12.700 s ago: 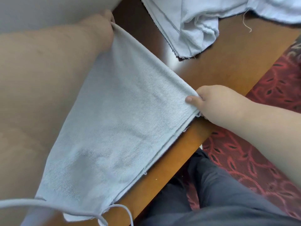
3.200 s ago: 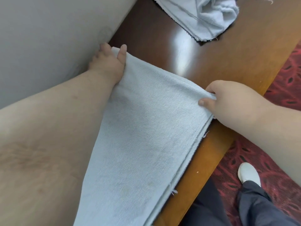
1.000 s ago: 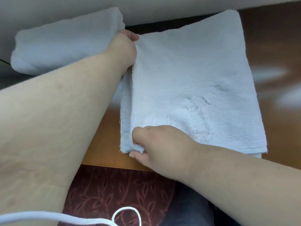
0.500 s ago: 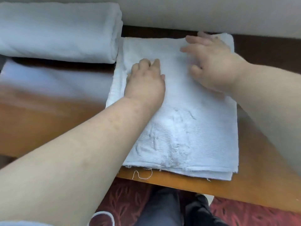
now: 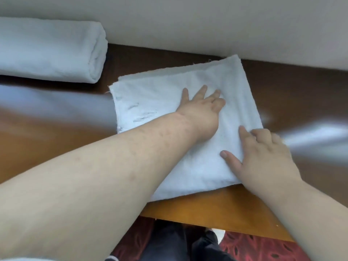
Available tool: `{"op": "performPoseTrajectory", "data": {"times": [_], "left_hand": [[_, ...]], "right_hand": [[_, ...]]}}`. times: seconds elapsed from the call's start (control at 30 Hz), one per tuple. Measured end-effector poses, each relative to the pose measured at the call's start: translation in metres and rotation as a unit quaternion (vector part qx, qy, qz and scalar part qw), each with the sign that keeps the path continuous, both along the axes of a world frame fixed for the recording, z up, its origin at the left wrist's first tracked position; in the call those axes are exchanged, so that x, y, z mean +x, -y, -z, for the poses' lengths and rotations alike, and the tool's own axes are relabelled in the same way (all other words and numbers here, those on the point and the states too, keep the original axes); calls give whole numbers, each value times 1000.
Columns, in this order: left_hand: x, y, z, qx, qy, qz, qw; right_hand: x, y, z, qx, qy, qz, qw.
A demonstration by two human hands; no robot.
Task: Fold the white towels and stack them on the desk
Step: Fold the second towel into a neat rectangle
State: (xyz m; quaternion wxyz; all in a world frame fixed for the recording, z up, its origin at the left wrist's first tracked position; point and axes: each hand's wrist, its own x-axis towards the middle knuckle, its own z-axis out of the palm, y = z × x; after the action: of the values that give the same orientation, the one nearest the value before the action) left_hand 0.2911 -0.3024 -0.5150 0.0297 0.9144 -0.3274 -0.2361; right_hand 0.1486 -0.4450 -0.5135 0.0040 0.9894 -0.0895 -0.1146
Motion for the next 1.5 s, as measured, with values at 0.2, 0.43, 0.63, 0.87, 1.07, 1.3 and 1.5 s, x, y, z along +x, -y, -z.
{"op": "performPoseTrajectory", "data": {"times": [0.2,0.43,0.63,0.87,1.07,1.3,1.5], "left_hand": [[-29,15,11,-76,27,109,991],[36,-54,-14,-226,135,-209,942],[90,-87,-7,82,122,-151,978],[98,-106,-6,-107,32,-165,980],[124,-117,-15,-54,-17,-170,984],[135,-111,-22,-197,4,-271,942],[150,-91,-31,-479,-109,-393,777]], "right_hand": [[-35,21,-8,151,-39,83,984],[73,74,-15,382,122,233,886],[114,79,-1,391,74,313,862],[103,76,3,413,172,304,841],[114,81,9,402,114,338,844],[136,91,9,379,59,371,845],[139,99,15,402,56,394,825]]}}
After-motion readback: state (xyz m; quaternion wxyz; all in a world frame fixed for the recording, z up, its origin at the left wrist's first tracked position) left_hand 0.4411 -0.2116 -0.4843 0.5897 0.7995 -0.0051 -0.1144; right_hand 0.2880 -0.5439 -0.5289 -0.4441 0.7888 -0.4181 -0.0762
